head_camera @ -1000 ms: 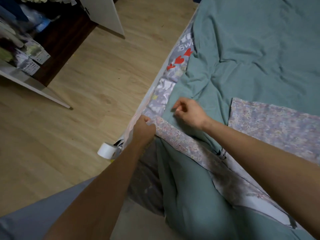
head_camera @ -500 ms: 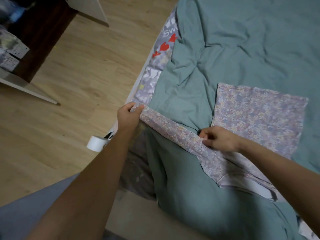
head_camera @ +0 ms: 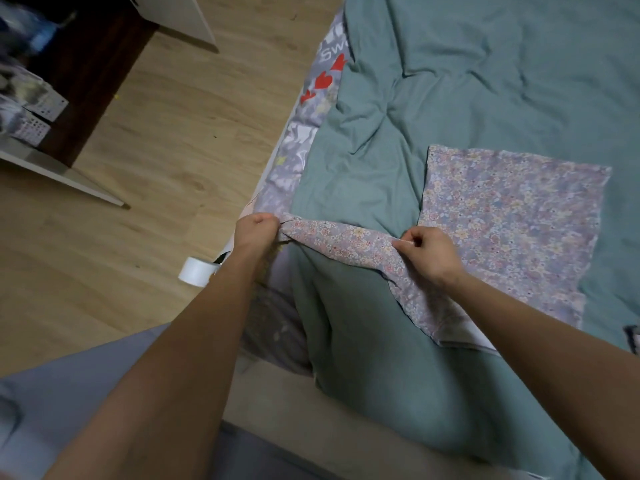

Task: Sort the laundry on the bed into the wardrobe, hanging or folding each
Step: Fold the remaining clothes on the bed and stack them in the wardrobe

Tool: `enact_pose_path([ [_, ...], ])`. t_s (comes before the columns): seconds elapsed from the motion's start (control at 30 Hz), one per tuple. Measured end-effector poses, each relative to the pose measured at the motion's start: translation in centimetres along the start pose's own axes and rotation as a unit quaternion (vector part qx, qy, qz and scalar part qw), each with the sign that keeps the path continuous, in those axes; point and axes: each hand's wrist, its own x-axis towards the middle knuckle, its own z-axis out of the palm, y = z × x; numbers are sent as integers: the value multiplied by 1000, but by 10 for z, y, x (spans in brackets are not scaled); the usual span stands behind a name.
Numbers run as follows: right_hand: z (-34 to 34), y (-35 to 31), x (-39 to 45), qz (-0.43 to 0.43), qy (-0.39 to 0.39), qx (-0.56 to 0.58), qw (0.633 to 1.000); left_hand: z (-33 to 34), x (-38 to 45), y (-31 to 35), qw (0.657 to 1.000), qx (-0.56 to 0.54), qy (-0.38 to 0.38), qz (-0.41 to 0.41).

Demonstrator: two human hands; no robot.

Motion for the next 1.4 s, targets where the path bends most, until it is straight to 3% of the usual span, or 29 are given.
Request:
enact_pose_path([
  [0.1, 8, -12, -6, -55, 30, -92, 994, 2, 4, 2, 997, 66, 0, -28],
  [0.2, 15, -28, -6, -80, 29, -116, 990, 4, 10, -3, 996, 73, 20, 44],
  [0.37, 18, -36, 2, -50, -9, 65, 997, -2, 11, -2, 989, -16, 49, 140],
  [0.5, 20, -31, 0, -21, -21, 148, 989, -3, 8, 0, 981, -94, 9, 172],
  [0.6, 20, -29, -1, 31, -23, 237, 971, 1, 8, 2, 981, -78, -9, 178],
  [0.7, 19, -28, 4, 75, -22, 307, 948, 2, 7, 5, 972, -27, 26, 234],
  [0.73, 19, -28, 6, 66, -7, 282, 957, 2, 8, 6, 966, -5, 42, 255],
  [0.8, 19, -29, 1, 6, 68, 125, 990, 4, 9, 7, 955, 46, 65, 285],
  [0.87, 16, -28, -18, -76, 139, -6, 987, 8, 8, 10, 948, 71, 73, 301],
  [0.93, 12, -22, -47, -124, 95, -72, 985, 12, 6, 13, 943, 90, 73, 311],
  [1.0, 11, -9, -73, -120, -10, -189, 975, 15, 5, 16, 940, 107, 75, 316],
  [1.07, 10, 3, -90, -107, -68, -289, 949, 19, 0, 17, 938, 114, 76, 319],
  [1.27, 8, 14, -108, -33, -103, -266, 958, 29, -26, 20, 926, 154, 92, 333],
  [1.4, -4, 11, -105, -14, -187, -239, 953, 23, -28, 24, 929, 164, 115, 312],
])
